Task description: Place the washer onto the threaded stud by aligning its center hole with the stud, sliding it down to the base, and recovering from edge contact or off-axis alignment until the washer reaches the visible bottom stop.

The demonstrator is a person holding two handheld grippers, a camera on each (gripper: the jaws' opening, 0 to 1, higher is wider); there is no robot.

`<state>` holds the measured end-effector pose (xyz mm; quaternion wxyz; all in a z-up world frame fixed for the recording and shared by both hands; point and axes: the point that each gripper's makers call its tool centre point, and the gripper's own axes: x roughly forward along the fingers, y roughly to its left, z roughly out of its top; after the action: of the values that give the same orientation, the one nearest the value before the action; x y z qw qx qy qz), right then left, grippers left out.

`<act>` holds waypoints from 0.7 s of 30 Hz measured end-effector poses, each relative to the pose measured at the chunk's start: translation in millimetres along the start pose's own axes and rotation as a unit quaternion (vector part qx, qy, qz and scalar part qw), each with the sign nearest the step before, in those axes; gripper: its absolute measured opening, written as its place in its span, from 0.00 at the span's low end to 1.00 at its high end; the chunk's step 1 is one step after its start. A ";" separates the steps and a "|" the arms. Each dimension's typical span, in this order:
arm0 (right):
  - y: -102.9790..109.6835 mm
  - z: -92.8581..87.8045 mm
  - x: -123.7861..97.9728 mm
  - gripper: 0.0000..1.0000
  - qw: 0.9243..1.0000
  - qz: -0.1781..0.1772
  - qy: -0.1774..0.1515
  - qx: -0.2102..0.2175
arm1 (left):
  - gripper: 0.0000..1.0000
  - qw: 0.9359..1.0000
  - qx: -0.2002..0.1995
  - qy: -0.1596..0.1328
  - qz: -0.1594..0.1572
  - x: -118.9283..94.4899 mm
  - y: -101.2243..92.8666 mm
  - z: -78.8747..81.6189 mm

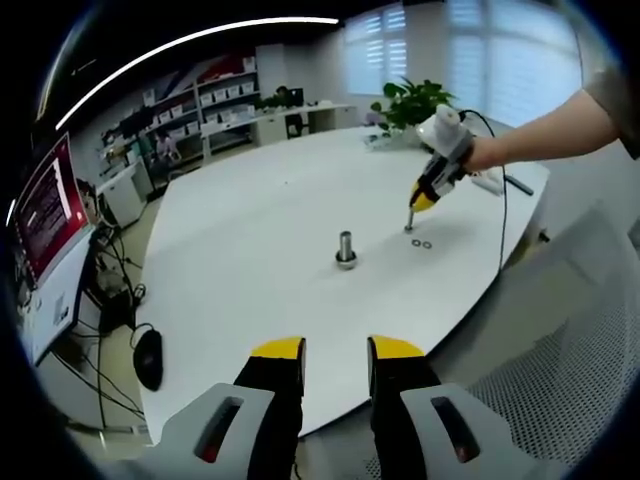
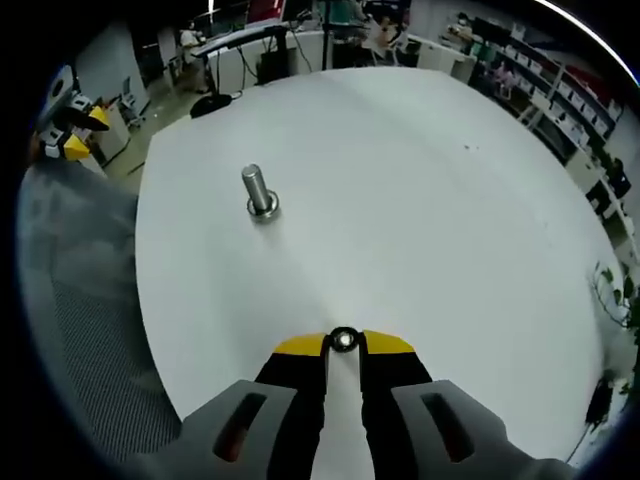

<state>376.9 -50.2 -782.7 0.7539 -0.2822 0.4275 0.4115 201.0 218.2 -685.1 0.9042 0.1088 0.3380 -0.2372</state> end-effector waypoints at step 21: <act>0.7 1.7 0.9 0.14 0.999 0.016 0.026 -0.019 | 0.22 1.000 -0.007 -0.008 -0.001 -0.9 1.1 1.9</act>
<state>377.3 -48.2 -782.7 0.7305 -0.3001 0.4438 0.4234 202.0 218.9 -683.1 0.9074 0.1007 0.3326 -0.2363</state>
